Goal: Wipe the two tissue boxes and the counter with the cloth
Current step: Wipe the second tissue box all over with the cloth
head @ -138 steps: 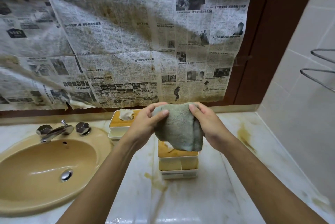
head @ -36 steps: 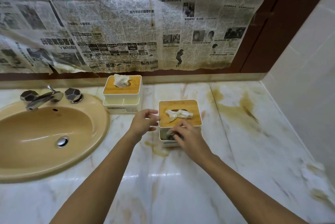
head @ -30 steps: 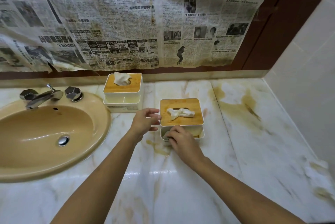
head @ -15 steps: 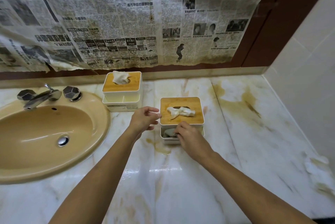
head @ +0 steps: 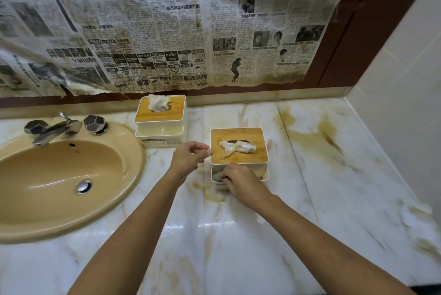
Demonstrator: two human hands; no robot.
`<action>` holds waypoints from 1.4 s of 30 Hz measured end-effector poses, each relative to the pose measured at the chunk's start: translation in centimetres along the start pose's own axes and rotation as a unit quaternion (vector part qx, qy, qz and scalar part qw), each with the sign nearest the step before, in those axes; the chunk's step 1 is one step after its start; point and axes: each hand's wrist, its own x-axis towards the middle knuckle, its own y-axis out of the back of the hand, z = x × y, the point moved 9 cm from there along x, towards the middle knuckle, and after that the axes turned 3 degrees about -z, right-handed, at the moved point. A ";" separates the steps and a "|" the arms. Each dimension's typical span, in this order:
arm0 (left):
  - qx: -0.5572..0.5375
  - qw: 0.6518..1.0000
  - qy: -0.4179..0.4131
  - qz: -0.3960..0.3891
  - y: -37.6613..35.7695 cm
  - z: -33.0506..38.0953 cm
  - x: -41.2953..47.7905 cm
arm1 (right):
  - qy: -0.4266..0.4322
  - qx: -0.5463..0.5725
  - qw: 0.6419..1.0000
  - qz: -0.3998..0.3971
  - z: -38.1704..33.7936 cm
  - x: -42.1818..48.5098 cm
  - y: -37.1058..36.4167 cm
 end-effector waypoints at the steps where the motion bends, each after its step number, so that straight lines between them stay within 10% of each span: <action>1: 0.000 1.000 -0.002 0.001 0.0 0.0 0.0 | -0.010 0.017 1.000 0.004 0.2 0.1 0.1; 12: 0.005 1.000 -0.007 0.020 0.1 0.1 -0.4 | -0.098 0.300 0.921 0.229 5.1 -4.9 8.2; 20: -0.012 1.000 0.002 0.028 -0.1 -0.1 -0.7 | -0.057 0.176 0.916 0.356 5.1 -8.2 12.2; 36: 0.005 0.999 -0.002 0.036 -0.2 0.2 -1.1 | -0.097 -0.136 0.983 0.080 5.5 -3.9 3.4; 42: 0.014 0.999 -0.007 0.041 -0.1 0.4 -1.2 | -0.140 -0.043 0.985 0.090 5.1 -3.6 4.9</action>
